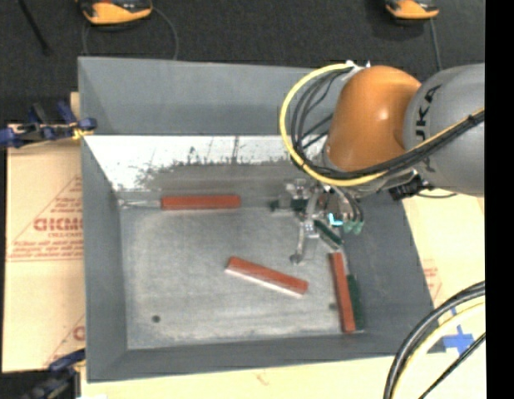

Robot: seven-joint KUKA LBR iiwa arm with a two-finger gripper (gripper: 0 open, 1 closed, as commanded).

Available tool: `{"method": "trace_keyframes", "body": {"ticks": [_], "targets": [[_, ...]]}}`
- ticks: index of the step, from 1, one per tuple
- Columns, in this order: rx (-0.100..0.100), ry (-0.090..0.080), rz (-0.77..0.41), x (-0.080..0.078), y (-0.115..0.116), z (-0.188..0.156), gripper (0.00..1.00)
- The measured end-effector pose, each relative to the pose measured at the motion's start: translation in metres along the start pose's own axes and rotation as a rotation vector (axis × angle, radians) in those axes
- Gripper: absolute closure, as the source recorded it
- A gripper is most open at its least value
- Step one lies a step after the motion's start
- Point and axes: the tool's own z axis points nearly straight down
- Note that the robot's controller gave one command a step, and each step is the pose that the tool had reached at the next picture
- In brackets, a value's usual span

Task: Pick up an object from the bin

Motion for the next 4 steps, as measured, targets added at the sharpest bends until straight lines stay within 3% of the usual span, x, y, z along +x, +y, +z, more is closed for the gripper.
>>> {"method": "trace_keyframes", "body": {"ticks": [1, 2, 3, 4], "targets": [[0.001, 0.001, -0.050, 0.023, 0.005, 0.113, 0.00], [0.001, -0.008, -0.050, 0.020, 0.005, 0.108, 1.00], [0.002, -0.016, -0.056, 0.000, -0.006, -0.041, 1.00], [0.000, -0.005, -0.340, 0.019, 0.040, -0.019, 1.00]]}}
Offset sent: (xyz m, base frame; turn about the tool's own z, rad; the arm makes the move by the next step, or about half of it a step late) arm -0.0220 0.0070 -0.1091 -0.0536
